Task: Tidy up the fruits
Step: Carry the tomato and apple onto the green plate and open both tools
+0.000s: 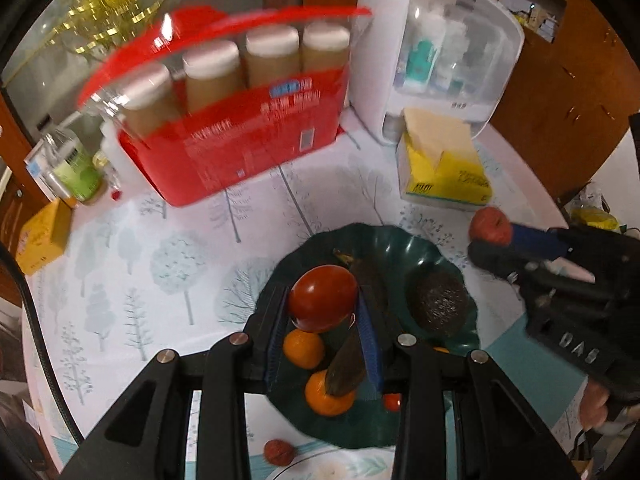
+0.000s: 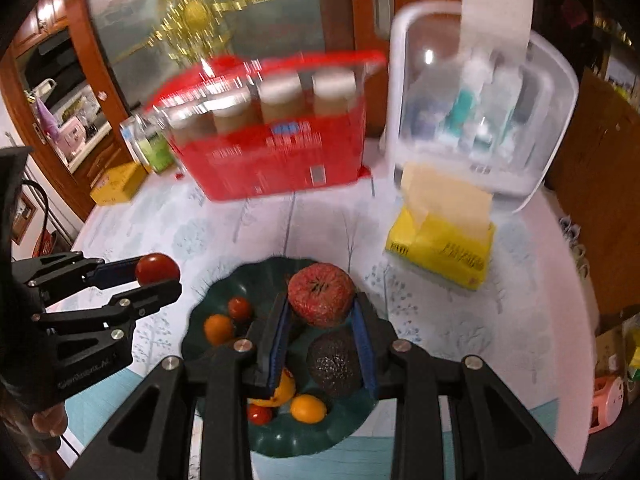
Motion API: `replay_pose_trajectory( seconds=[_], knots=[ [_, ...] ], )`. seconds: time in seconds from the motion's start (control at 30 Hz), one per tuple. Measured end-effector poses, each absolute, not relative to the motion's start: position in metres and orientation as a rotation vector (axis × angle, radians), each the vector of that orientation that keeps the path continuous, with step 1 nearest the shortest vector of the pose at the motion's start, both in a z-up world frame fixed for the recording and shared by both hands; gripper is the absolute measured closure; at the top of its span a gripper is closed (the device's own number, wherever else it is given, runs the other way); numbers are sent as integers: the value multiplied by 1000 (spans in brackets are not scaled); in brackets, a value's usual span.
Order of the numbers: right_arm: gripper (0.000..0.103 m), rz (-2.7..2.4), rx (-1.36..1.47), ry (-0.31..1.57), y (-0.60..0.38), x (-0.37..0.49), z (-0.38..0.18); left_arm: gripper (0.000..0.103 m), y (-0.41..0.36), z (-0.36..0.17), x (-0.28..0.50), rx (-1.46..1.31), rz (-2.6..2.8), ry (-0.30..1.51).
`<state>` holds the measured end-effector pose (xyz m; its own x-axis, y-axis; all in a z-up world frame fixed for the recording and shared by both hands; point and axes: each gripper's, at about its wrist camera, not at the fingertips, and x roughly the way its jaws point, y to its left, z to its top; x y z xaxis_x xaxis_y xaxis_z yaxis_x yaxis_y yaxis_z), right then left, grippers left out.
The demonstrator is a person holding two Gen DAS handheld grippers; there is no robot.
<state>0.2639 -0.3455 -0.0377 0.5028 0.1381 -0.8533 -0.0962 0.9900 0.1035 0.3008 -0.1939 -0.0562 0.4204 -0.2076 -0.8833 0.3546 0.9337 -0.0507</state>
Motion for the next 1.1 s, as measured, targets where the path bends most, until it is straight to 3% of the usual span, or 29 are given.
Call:
replay_pose_trajectory(
  seconds=[0.3,0.53,0.77,0.93,1.1],
  knots=[
    [72,178,69,1147,-348,297,-111,71,-210,-123,317,169,-345,1181],
    [71,194,80,1209,-348,310,-143,70,-216,-145,326,178,-350,1210],
    [61,233,106,1210,-348,312,-148,69,-215,-148,326,186,-357,1218],
    [61,220,80,1186,-345,307,-142,57,-211,-136,320,183,-373,1183],
    [61,213,78,1147,-345,301,-127,56,-205,-120,315,175,-369,1158]
  ],
)
